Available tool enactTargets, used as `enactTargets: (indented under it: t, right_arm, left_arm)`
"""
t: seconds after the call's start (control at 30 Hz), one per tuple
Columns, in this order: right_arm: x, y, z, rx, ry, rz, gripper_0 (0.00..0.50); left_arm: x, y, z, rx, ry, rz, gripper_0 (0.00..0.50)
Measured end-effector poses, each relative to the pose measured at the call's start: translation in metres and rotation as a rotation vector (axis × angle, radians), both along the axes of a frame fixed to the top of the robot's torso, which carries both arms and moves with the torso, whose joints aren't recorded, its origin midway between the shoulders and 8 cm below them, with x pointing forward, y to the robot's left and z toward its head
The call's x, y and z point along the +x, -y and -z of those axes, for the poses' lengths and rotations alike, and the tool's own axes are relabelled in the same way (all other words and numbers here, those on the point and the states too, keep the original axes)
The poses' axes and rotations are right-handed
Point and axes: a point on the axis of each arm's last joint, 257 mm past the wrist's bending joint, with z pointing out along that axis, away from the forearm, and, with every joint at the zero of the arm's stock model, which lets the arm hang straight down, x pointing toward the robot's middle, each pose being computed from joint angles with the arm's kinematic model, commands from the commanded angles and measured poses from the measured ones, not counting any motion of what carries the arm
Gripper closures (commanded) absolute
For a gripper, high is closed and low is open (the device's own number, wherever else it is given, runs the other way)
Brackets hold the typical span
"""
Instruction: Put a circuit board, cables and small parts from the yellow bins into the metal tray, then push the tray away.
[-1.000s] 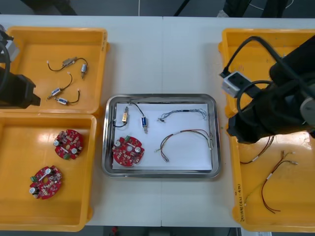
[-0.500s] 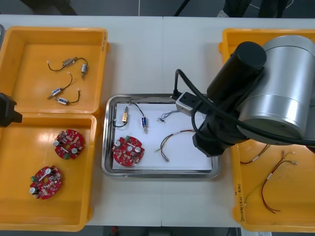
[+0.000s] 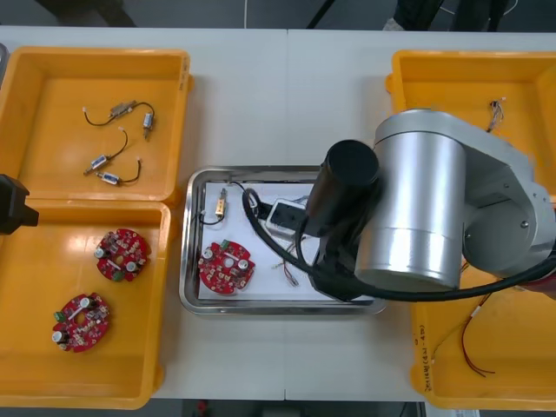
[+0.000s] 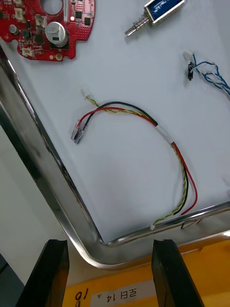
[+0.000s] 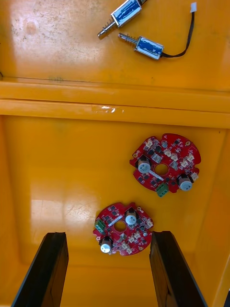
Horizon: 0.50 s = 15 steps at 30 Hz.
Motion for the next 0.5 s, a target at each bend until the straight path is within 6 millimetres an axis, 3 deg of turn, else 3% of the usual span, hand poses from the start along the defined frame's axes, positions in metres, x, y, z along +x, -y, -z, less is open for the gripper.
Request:
enactTargets:
  t: [0.33, 0.5]
  right_arm:
    - [0.002, -0.037, 0.013, -0.003, -0.015, -0.078, 0.0]
    - [0.005, -0.051, 0.017, -0.038, -0.001, -0.263, 0.0]
  left_arm:
    - [0.0, 0.0, 0.0, 0.001, 0.001, -0.001, 0.0]
    - [0.0, -0.001, 0.0, 0.001, 0.001, -0.001, 0.0]
